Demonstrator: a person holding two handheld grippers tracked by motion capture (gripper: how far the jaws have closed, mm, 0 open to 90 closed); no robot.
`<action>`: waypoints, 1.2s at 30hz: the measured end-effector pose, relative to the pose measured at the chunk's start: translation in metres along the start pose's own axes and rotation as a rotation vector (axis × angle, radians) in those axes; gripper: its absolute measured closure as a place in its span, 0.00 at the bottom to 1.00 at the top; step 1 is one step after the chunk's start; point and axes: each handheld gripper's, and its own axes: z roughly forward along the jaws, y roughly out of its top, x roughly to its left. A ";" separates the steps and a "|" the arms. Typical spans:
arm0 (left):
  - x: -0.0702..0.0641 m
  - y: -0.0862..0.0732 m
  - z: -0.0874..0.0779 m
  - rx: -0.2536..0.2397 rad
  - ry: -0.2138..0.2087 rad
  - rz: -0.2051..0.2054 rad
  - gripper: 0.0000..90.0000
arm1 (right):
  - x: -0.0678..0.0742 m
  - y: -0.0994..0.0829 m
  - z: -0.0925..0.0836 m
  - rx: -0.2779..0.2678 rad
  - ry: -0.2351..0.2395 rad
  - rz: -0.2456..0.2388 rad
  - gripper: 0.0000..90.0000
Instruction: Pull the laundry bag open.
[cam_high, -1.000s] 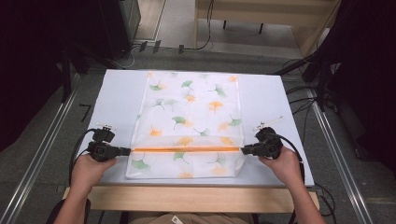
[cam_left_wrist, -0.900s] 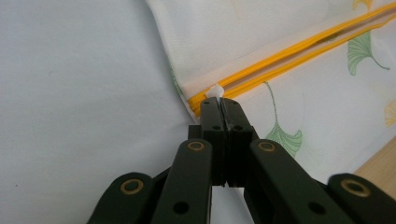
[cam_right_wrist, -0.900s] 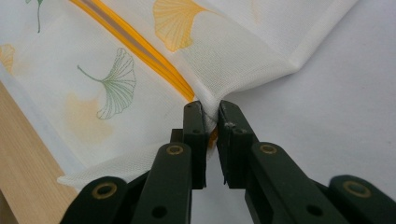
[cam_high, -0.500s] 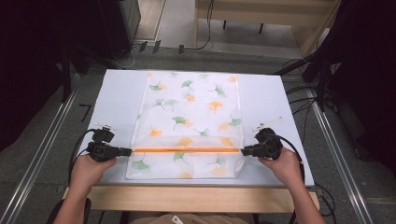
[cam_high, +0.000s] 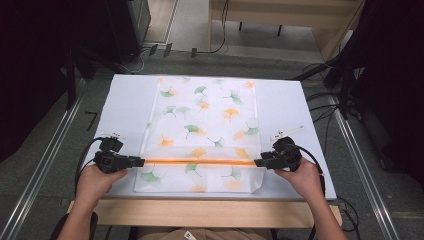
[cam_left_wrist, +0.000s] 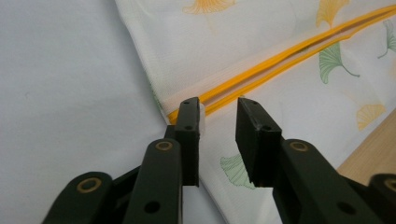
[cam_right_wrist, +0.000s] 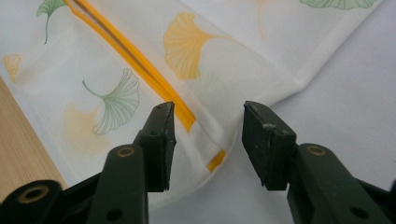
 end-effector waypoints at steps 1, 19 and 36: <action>0.000 0.000 0.000 -0.004 0.000 0.002 0.73 | 0.000 0.000 0.000 -0.003 0.000 0.000 0.61; -0.001 0.006 -0.006 -0.112 -0.003 0.073 0.45 | -0.005 0.000 -0.005 -0.086 -0.008 -0.012 0.44; 0.023 0.010 -0.017 -0.169 0.037 0.072 0.41 | -0.034 -0.019 -0.021 -0.180 -0.125 0.054 0.36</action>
